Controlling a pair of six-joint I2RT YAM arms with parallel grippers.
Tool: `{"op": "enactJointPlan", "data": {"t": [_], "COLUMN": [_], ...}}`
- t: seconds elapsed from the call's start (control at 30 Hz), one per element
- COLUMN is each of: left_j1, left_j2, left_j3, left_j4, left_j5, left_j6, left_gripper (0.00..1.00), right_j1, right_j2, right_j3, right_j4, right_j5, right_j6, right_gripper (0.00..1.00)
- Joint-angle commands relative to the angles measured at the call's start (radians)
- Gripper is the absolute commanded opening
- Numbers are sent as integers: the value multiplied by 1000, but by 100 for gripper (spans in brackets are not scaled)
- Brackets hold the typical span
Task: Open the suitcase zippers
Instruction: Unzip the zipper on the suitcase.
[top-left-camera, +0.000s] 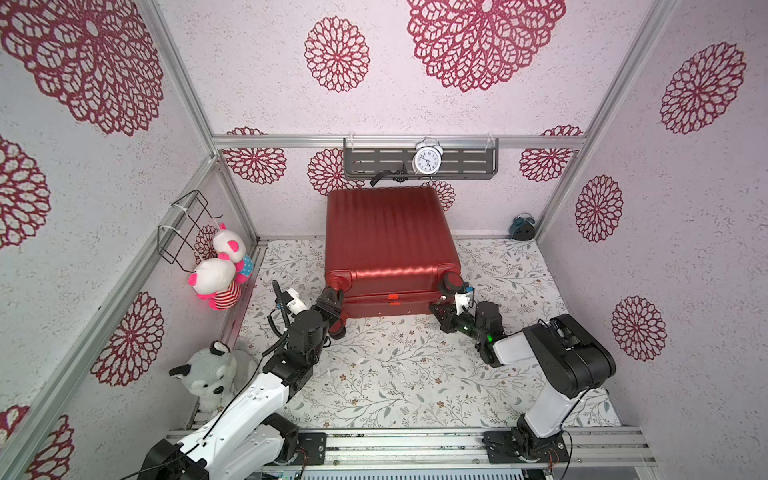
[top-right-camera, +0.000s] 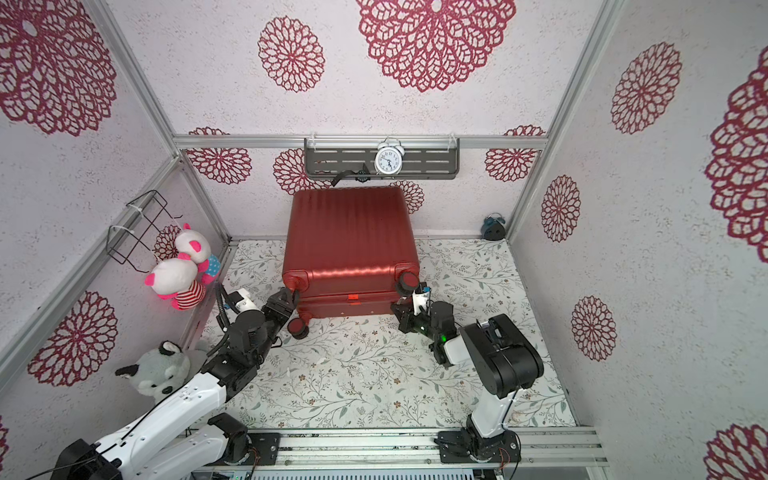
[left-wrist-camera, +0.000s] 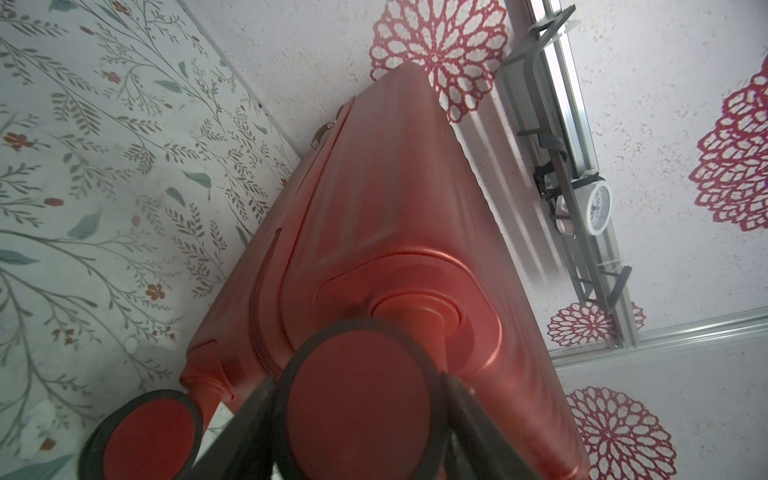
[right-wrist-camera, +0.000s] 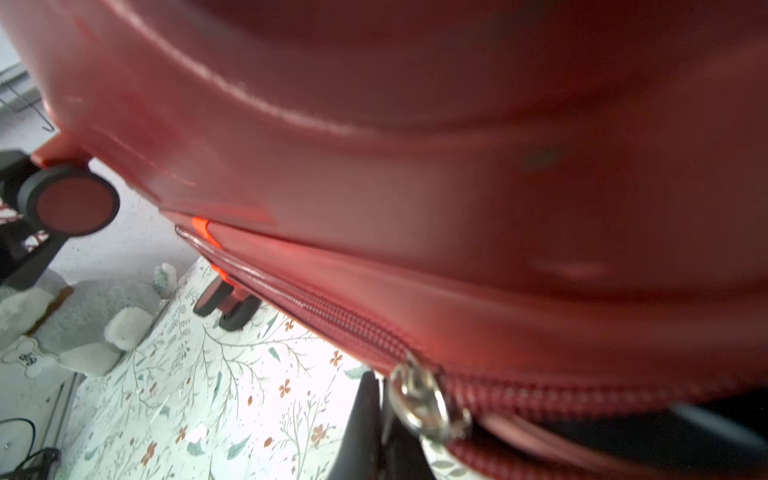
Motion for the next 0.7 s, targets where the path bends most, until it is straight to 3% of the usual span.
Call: {"op": "enactJointPlan", "data": {"t": [0.0, 0.13, 0.23, 0.67], "left_j1": [-147, -200, -230, -314], "left_j2": [64, 134, 177, 294], "left_j3": [-12, 36, 67, 158], "left_j4": [-78, -51, -32, -4], "left_j5": [338, 329, 324, 296], "left_j6": [20, 23, 24, 29], "left_gripper": [30, 29, 29, 29], "right_j1": [91, 124, 150, 241], "right_j2": [45, 147, 208, 278], "right_j3": [14, -12, -4, -11], "right_j4": [145, 405, 492, 514], "right_j5": [-336, -350, -340, -264], "right_j6": [29, 156, 200, 190], "right_gripper": [0, 0, 0, 0]}}
